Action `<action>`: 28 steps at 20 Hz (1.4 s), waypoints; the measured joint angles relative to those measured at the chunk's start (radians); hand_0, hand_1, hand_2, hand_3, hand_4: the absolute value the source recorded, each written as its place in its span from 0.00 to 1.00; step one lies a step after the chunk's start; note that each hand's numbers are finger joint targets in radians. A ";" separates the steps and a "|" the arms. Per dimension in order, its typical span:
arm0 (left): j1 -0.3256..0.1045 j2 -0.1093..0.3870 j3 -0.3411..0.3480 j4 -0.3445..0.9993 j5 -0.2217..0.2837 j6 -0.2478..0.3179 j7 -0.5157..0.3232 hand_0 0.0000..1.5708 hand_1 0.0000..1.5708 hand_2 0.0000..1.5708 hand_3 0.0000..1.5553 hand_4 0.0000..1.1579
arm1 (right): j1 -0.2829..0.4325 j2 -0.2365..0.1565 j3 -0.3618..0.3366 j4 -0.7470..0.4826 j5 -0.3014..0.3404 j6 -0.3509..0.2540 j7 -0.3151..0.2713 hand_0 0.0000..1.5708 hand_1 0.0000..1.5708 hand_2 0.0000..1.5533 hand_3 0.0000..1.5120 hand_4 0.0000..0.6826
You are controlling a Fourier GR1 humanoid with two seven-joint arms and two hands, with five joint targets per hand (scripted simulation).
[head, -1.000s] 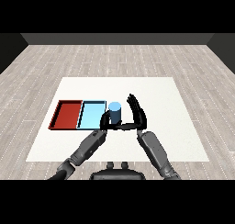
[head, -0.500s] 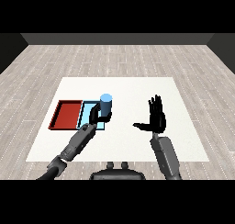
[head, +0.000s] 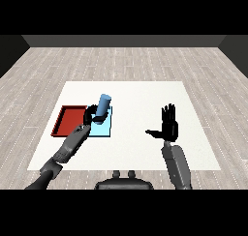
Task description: Pick the blue can and put it in the blue box
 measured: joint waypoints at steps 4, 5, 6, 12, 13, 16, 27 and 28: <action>-0.057 -0.012 -0.029 0.157 -0.052 0.020 0.118 0.57 0.57 0.53 0.54 0.80 | -0.006 -0.002 -0.021 0.007 -0.014 0.000 0.008 0.00 0.00 0.00 0.00 0.00; -0.066 -0.027 -0.038 0.196 -0.064 0.031 0.148 0.49 0.49 0.45 0.39 0.78 | 0.000 0.001 -0.023 0.016 -0.015 0.005 -0.002 0.00 0.00 0.00 0.00 0.00; -0.071 -0.035 -0.044 0.240 -0.071 0.026 0.176 0.47 0.47 0.44 0.31 0.79 | 0.000 -0.003 -0.030 0.020 -0.021 0.012 -0.001 0.00 0.00 0.00 0.00 0.00; -0.116 -0.101 -0.039 0.483 -0.096 -0.001 0.269 0.84 0.84 0.73 0.13 0.65 | -0.002 0.004 -0.042 0.073 -0.025 0.037 -0.032 0.00 0.00 0.00 0.00 0.00; -0.123 -0.116 -0.030 0.515 -0.095 0.008 0.274 0.88 0.88 0.77 0.00 0.65 | -0.008 0.001 -0.045 0.075 -0.022 0.033 -0.025 0.00 0.00 0.00 0.00 0.00; -0.127 -0.124 0.025 0.572 -0.063 0.007 0.256 0.92 0.92 0.82 0.00 0.52 | -0.006 -0.003 -0.053 0.103 -0.016 0.041 -0.038 0.00 0.00 0.00 0.00 0.00; -0.206 -0.130 0.062 0.680 -0.089 -0.061 0.278 0.00 0.00 0.00 0.00 0.00 | 0.001 0.021 -0.054 0.121 0.000 0.048 -0.065 0.00 0.00 0.00 0.00 0.00; -0.213 -0.131 0.064 0.685 -0.092 -0.053 0.280 0.00 0.00 0.00 0.00 0.00 | 0.009 0.020 -0.053 0.105 0.000 0.048 -0.065 0.00 0.00 0.00 0.00 0.00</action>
